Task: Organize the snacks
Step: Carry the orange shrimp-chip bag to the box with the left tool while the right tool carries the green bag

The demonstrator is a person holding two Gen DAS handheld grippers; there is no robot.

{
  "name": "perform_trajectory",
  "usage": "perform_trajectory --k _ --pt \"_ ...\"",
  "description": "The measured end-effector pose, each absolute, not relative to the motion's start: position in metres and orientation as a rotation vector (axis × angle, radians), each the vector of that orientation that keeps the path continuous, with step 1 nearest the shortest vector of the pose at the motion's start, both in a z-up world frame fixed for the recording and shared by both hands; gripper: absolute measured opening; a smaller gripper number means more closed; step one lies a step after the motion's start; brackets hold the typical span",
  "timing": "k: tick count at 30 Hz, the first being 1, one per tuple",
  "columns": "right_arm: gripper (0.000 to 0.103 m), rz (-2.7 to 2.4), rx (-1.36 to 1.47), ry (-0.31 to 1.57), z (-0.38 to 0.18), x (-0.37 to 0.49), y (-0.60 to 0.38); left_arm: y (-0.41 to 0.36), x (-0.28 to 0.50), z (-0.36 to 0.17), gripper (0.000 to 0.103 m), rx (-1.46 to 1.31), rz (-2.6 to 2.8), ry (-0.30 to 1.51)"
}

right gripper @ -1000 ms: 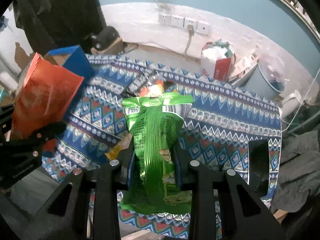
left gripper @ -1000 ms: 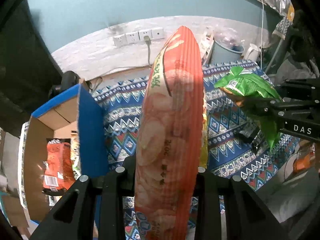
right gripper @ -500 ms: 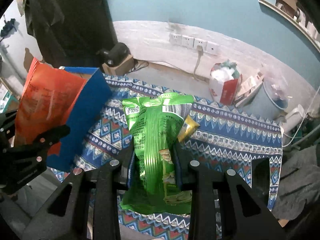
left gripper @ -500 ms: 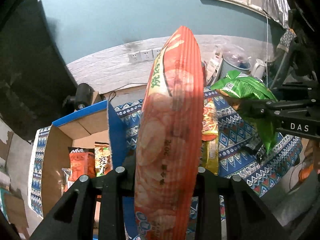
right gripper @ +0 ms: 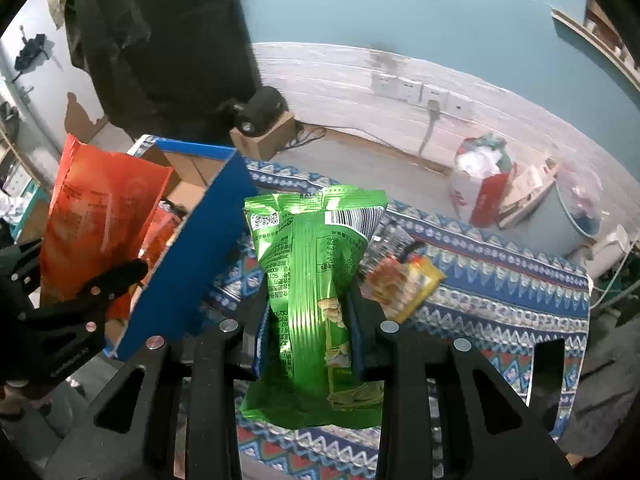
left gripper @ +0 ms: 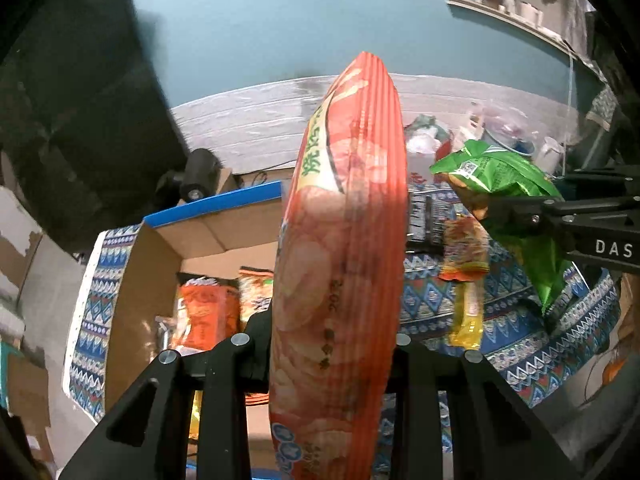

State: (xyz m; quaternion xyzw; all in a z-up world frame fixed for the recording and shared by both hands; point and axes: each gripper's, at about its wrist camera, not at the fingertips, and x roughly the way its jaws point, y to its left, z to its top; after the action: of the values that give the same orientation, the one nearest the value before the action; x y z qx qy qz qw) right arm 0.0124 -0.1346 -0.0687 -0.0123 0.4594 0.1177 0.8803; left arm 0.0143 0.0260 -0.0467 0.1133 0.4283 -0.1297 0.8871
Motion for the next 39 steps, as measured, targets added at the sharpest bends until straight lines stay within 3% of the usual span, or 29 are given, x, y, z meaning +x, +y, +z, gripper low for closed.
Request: perform_trajectory --k 39 --pt "0.029 0.459 -0.102 1.016 -0.087 0.073 0.036 0.178 0.052 -0.095 0.033 0.036 0.018 1.023"
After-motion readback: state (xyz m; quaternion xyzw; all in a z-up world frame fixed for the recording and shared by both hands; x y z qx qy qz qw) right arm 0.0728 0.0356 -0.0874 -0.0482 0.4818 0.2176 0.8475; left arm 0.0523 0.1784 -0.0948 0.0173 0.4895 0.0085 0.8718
